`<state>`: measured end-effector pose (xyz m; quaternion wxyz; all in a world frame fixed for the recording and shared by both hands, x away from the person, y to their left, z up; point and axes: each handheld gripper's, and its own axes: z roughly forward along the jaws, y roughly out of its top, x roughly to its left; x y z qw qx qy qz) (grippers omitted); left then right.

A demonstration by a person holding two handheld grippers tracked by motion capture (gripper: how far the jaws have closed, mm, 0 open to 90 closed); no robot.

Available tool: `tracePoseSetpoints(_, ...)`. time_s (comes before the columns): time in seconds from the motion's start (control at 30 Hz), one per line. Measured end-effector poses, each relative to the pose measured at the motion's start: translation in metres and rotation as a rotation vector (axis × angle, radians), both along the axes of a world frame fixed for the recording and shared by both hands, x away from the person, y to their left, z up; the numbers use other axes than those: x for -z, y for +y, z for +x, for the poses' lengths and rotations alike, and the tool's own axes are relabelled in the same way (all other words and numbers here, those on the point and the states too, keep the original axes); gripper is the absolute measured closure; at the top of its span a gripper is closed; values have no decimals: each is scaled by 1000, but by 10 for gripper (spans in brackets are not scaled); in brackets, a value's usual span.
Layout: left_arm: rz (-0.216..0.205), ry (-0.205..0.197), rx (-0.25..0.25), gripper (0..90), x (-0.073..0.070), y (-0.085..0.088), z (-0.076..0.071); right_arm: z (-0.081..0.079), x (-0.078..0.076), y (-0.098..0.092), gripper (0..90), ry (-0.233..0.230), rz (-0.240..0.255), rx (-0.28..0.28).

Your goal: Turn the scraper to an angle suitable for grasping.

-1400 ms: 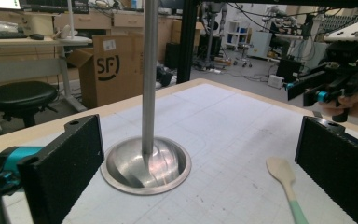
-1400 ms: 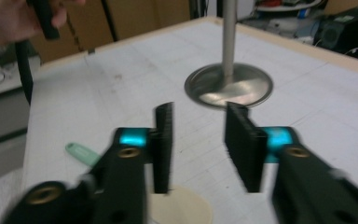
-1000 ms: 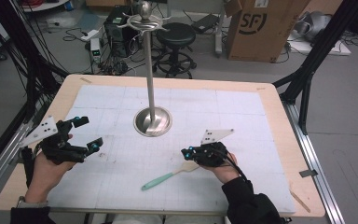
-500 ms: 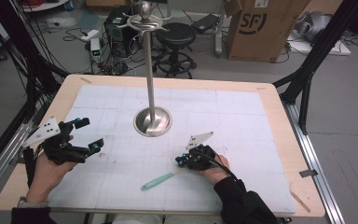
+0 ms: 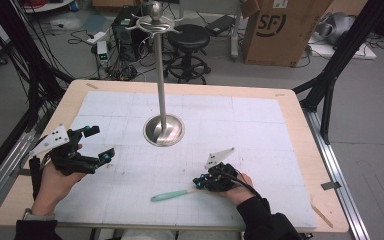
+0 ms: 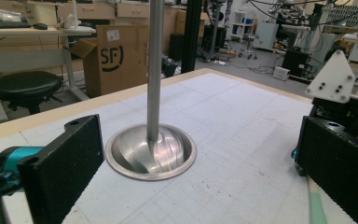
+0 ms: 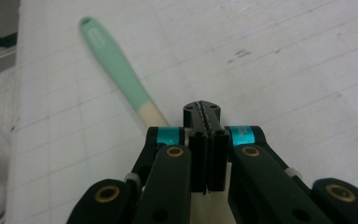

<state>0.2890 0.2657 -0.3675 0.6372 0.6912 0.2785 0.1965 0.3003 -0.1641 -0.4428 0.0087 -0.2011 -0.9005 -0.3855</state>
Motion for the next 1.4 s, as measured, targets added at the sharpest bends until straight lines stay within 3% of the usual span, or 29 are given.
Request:
tracePoseSetpoints(0.2,0,3,4,17,0,-2,2,-21,-4,0,900,16,-37,-36)
tracePoseSetpoints(0.47,2,2,11,17,0,-6,3,-33,-2,-1,900,21,-24,-45)
tracePoseSetpoints(0.57,5,3,10,17,0,-6,4,-34,-5,2,900,-15,-48,-59)
tracePoseSetpoints(0.67,8,7,12,17,1,-7,4,-39,-10,17,900,-53,10,-97)
tracePoseSetpoints(0.7,9,7,11,17,1,-7,4,-39,-10,17,900,-53,10,-97)
tracePoseSetpoints(0.8,7,6,10,17,1,-6,3,-47,-9,40,900,-72,-4,-165)
tracePoseSetpoints(0.9,5,7,10,17,1,-6,3,-49,-7,49,900,-92,-27,-180)
tracePoseSetpoints(1.03,10,7,8,17,2,-5,2,-44,-5,61,900,-106,-64,-165)
tracePoseSetpoints(1.4,13,12,7,17,2,-5,2,-37,-5,60,900,-121,-53,-121)
